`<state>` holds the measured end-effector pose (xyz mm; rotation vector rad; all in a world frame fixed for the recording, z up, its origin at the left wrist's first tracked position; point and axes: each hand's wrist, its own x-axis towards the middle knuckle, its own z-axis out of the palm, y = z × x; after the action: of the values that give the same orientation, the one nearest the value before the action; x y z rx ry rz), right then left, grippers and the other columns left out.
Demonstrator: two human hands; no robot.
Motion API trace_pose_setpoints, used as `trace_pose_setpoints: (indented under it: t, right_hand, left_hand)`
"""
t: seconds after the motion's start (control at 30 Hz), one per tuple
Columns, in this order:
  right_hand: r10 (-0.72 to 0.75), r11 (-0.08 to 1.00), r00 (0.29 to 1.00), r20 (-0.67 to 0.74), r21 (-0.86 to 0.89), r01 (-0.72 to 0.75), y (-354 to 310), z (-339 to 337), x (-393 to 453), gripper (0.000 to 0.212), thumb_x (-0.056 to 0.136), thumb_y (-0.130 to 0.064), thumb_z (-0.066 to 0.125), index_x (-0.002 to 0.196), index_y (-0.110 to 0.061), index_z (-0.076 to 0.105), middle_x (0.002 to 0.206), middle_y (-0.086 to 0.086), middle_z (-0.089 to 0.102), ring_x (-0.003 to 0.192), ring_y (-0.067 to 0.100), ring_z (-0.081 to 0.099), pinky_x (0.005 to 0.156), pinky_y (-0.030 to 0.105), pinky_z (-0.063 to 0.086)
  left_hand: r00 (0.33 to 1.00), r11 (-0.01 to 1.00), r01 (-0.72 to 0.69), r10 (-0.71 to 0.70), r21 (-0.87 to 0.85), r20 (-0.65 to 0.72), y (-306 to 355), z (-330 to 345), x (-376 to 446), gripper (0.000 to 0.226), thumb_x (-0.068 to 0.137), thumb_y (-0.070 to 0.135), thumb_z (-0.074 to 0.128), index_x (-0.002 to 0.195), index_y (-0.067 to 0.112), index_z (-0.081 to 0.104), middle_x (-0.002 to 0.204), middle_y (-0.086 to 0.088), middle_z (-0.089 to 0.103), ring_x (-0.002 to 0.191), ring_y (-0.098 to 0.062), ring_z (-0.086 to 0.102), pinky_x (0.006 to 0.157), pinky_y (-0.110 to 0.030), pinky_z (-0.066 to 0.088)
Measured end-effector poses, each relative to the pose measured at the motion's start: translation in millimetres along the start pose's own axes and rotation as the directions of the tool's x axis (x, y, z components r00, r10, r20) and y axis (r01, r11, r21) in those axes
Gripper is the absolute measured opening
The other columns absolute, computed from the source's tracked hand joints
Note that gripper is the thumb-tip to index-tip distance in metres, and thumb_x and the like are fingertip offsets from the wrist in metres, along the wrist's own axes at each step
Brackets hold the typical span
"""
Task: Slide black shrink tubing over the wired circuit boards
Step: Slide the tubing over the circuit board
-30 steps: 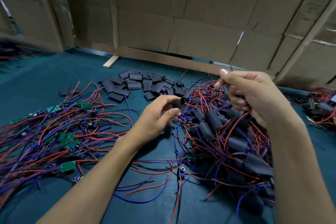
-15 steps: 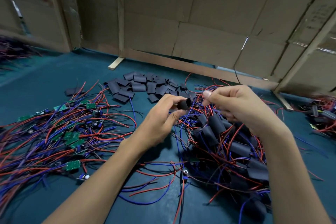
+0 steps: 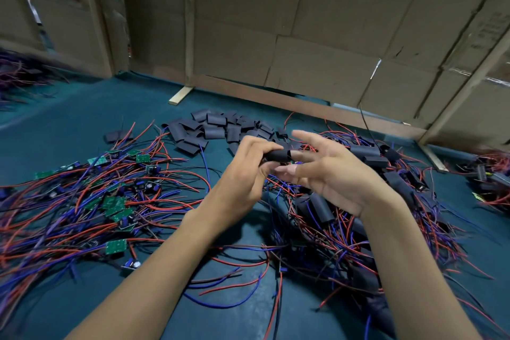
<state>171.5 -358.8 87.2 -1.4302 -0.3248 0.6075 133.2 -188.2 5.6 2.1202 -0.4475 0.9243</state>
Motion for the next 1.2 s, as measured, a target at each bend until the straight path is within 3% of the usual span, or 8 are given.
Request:
trace_pose_setpoints:
  t: [0.13,0.27,0.37,0.53,0.77,1.03,1.13,1.2]
  right_hand:
    - [0.088,0.996,0.989,-0.116,-0.021,-0.091,-0.4,-8.2,1.1,0.054,0.085,0.013,0.067,0.134,0.002,0.048,0.102,0.031,0.072,0.079,0.037,0.074,0.061,0.037,0.063]
    - [0.108,0.967,0.986,-0.125,-0.218,-0.134,-1.1,-18.2,1.9,0.022,0.086,-0.009,0.077,0.102,0.003,0.068,0.083,0.021,0.072,0.06,0.022,0.07,0.038,0.022,0.044]
    - [0.057,0.985,0.993,-0.1,-0.154,-0.073,-2.4,-24.4,2.6,0.012,0.093,0.003,0.063,0.101,0.005,0.071,0.083,0.02,0.073,0.064,0.019,0.067,0.041,0.02,0.041]
    - [-0.014,0.98,0.998,-0.057,-0.199,0.002,-2.1,-23.6,0.5,0.022,0.09,0.012,0.062,0.107,0.004,0.073,0.082,0.015,0.075,0.067,0.015,0.068,0.044,0.019,0.042]
    - [-0.152,0.94,0.98,-0.13,-0.326,0.103,-3.1,-26.9,1.9,0.012,0.076,0.003,0.081,0.084,-0.004,0.076,0.073,0.016,0.071,0.059,0.015,0.064,0.042,0.02,0.039]
    - [-0.225,0.799,0.968,-0.107,-0.589,0.121,-6.7,-22.9,-3.0,0.013,0.077,-0.007,0.086,0.08,-0.012,0.075,0.067,0.0,0.074,0.049,0.003,0.06,0.047,0.011,0.041]
    - [-0.245,0.715,0.961,-0.125,-0.693,0.092,-4.7,-18.7,-2.5,0.014,0.077,-0.014,0.088,0.078,-0.018,0.075,0.071,-0.003,0.076,0.063,0.006,0.07,0.063,0.018,0.052]
    - [-0.234,0.721,0.963,-0.136,-0.688,0.078,-4.4,-17.8,-3.8,0.015,0.077,-0.014,0.088,0.079,-0.017,0.073,0.07,-0.003,0.075,0.055,0.004,0.065,0.058,0.021,0.048]
  left_hand:
    - [1.0,0.999,0.015,-0.015,0.03,-0.001,-2.7,-6.2,1.0,0.028,0.101,0.007,0.054,0.128,-0.001,0.057,0.119,-0.01,0.049,0.11,-0.011,0.05,0.1,-0.018,0.041]
    - [0.998,0.997,0.038,-0.04,0.062,0.04,-5.3,-7.3,0.3,0.032,0.103,0.02,0.051,0.131,0.006,0.056,0.122,-0.006,0.047,0.105,-0.017,0.054,0.089,-0.039,0.05]
    - [0.994,0.992,0.039,-0.051,0.123,0.093,-8.3,-9.0,-0.6,0.035,0.103,0.029,0.048,0.135,0.015,0.053,0.124,0.004,0.043,0.101,-0.015,0.054,0.079,-0.046,0.054]
    - [0.991,0.998,0.014,-0.021,0.057,0.133,-11.4,-7.1,-0.9,0.035,0.101,0.015,0.057,0.136,0.011,0.052,0.122,0.007,0.042,0.114,-0.012,0.049,0.102,-0.025,0.041]
    - [0.983,0.999,-0.016,0.006,0.049,0.182,-10.3,-7.8,0.7,0.034,0.098,0.013,0.063,0.131,0.015,0.055,0.121,0.002,0.055,0.113,-0.02,0.052,0.097,-0.047,0.044]
    - [0.98,0.996,-0.033,0.016,0.082,0.2,-5.0,-6.3,-0.7,0.032,0.099,0.018,0.059,0.13,0.01,0.057,0.118,-0.001,0.056,0.11,-0.022,0.052,0.096,-0.043,0.044]
    - [0.979,0.995,-0.043,0.024,0.09,0.202,-3.2,-7.0,0.4,0.033,0.099,0.017,0.059,0.13,0.006,0.056,0.118,-0.005,0.054,0.11,-0.022,0.053,0.097,-0.037,0.045]
    - [0.979,0.997,-0.03,0.016,0.067,0.203,-2.0,-6.7,-0.3,0.033,0.1,0.015,0.059,0.131,0.006,0.056,0.117,-0.006,0.052,0.106,-0.021,0.054,0.094,-0.03,0.045]
